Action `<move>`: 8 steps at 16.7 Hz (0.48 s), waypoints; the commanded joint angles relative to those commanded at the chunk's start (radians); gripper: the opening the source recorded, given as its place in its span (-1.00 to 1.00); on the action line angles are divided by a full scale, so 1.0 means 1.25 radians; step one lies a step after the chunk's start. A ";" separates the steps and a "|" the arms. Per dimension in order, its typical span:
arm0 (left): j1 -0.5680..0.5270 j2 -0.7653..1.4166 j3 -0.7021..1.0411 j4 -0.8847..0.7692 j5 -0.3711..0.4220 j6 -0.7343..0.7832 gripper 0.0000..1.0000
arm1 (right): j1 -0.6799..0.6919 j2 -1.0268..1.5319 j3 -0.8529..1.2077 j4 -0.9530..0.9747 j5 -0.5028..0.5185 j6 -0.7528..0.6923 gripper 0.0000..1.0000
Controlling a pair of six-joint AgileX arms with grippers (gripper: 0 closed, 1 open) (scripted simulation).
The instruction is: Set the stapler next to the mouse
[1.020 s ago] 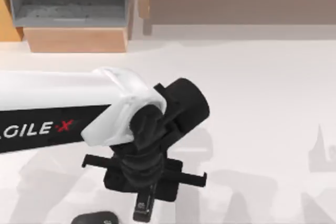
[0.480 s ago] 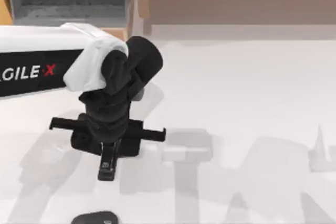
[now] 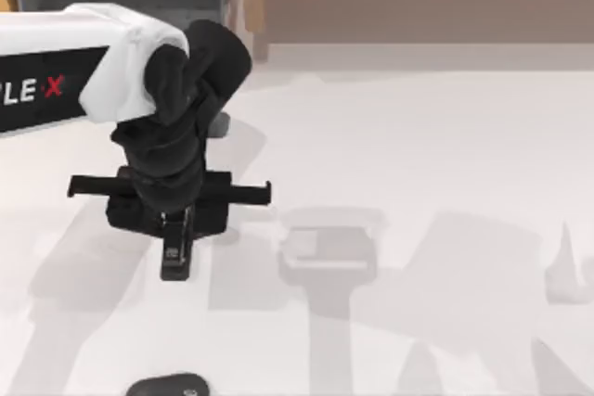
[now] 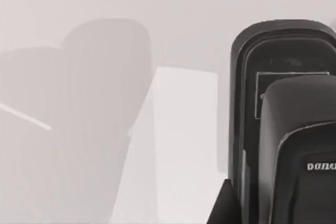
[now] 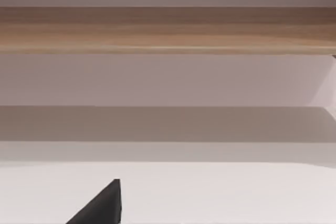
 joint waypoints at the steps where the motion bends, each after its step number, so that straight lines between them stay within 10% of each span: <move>1: 0.000 0.000 0.000 0.000 0.000 0.000 -1.00 | 0.000 0.000 0.000 0.000 0.000 0.000 1.00; 8: -0.006 0.001 -0.003 0.002 -0.009 0.007 -1.00 | 0.000 0.000 0.000 0.000 0.000 0.000 1.00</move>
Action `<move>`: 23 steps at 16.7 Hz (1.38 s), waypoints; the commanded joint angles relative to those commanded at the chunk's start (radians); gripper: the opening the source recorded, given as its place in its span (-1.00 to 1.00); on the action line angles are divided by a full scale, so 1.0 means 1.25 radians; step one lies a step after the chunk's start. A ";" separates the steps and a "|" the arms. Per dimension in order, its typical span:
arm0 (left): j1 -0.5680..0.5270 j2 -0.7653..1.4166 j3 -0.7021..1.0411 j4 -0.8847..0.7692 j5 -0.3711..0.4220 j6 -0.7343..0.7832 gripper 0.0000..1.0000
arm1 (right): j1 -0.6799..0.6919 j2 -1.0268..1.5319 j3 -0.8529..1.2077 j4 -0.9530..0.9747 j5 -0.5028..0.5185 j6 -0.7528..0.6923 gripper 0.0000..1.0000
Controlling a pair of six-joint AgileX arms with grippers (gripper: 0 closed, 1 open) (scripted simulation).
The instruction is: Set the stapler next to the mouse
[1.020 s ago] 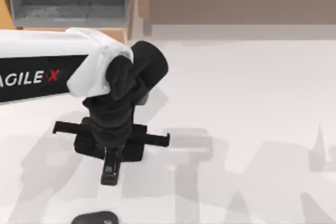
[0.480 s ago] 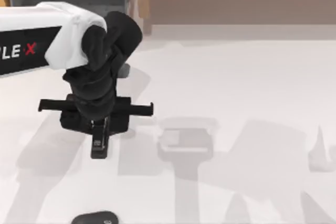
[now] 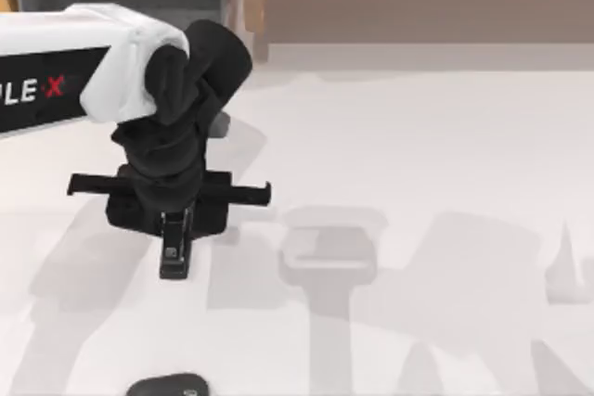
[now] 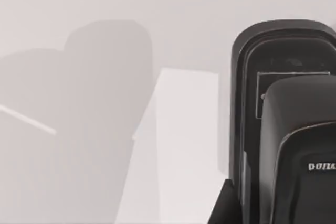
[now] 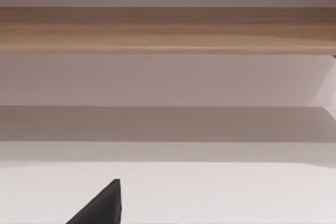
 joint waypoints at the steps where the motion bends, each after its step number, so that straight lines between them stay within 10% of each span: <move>1: 0.000 0.001 0.000 0.000 -0.003 0.002 -1.00 | 0.000 0.000 0.000 0.000 0.000 0.000 1.00; 23: 0.012 0.016 -0.024 0.071 -0.006 0.005 -1.00 | 0.000 0.000 0.000 0.000 0.000 0.000 1.00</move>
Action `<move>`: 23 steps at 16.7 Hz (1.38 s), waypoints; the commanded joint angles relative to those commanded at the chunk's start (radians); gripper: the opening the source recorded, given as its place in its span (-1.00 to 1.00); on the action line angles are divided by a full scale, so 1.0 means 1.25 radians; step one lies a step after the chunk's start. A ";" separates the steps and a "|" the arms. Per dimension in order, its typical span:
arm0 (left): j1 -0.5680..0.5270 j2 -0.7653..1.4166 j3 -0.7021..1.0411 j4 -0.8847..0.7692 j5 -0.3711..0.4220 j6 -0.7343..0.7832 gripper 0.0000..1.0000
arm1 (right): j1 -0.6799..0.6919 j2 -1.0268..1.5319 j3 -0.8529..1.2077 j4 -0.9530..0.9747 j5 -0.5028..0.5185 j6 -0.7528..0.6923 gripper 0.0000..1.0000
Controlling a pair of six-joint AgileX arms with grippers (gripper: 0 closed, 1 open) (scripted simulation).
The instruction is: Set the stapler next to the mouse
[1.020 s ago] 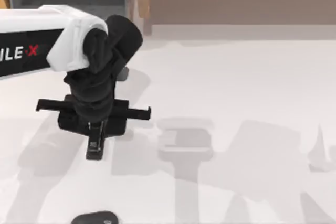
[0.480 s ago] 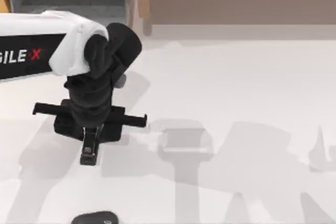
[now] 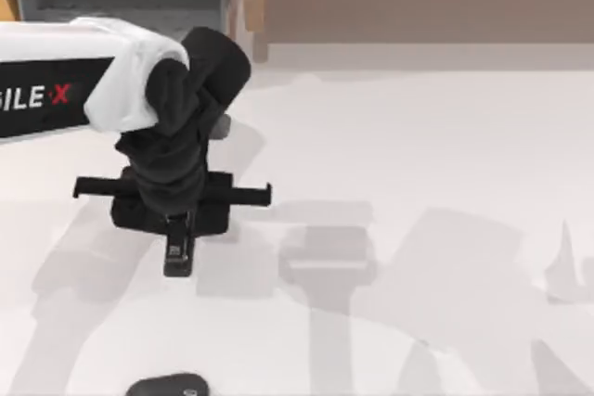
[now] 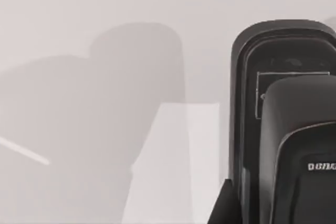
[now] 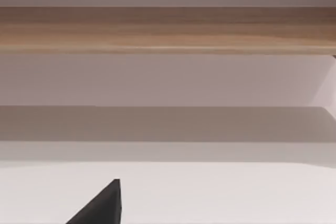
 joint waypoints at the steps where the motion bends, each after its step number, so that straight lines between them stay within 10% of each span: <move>1: 0.001 0.006 -0.005 0.008 0.006 -0.002 -1.00 | 0.000 0.000 0.000 0.000 0.000 0.000 1.00; 8: 0.001 0.024 -0.021 0.017 0.015 -0.004 -1.00 | 0.000 0.000 0.000 0.000 0.000 0.000 1.00; 21: 0.001 0.024 -0.021 0.017 0.015 -0.004 0.96 | 0.000 0.000 0.000 0.000 0.000 0.000 1.00; 23: 0.001 0.024 -0.021 0.017 0.015 -0.004 1.00 | 0.000 0.000 0.000 0.000 0.000 0.000 1.00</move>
